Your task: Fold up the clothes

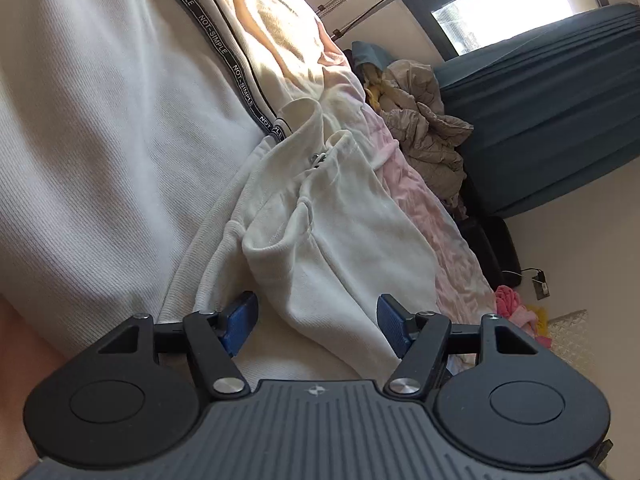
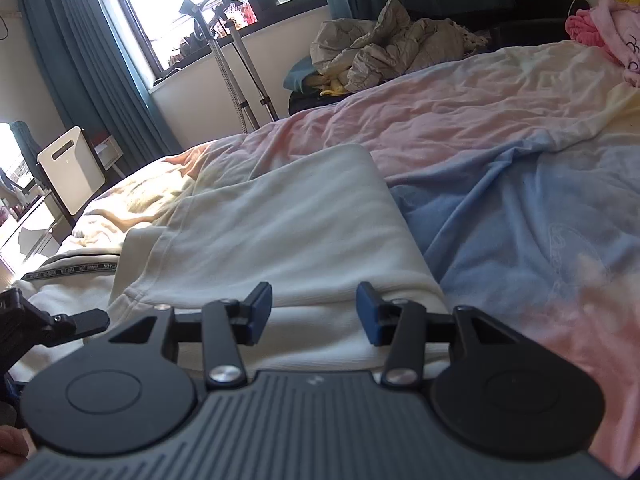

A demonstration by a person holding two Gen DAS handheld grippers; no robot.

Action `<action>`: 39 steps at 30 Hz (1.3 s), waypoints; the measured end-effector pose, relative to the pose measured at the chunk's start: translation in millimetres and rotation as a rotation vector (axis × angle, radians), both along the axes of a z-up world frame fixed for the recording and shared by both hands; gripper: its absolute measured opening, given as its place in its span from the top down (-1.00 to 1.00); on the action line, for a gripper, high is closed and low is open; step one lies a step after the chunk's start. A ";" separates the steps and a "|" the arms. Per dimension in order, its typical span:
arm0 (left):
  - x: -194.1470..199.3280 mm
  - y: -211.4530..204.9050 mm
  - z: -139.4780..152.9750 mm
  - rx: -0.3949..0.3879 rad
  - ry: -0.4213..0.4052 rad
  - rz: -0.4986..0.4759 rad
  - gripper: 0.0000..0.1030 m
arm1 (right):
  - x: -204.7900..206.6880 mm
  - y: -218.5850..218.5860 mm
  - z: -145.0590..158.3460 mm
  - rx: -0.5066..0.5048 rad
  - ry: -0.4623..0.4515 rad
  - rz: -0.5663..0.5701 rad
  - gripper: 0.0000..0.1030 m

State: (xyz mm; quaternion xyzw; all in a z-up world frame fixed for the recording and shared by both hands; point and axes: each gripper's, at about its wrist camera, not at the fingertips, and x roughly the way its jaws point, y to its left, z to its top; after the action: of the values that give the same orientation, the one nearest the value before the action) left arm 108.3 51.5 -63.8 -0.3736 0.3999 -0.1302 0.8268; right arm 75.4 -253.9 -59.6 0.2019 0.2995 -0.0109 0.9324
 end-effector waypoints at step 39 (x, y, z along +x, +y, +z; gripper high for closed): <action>-44.3 10.3 16.9 0.319 -0.184 0.056 0.62 | -26.1 -56.3 -25.9 0.291 -0.099 -0.136 -0.22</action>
State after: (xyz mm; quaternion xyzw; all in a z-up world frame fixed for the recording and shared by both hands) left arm 64.0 61.8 -46.9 -0.2353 0.3279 -0.0758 0.9118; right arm 49.2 -310.2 -85.5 0.3549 0.2372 -0.0205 0.9041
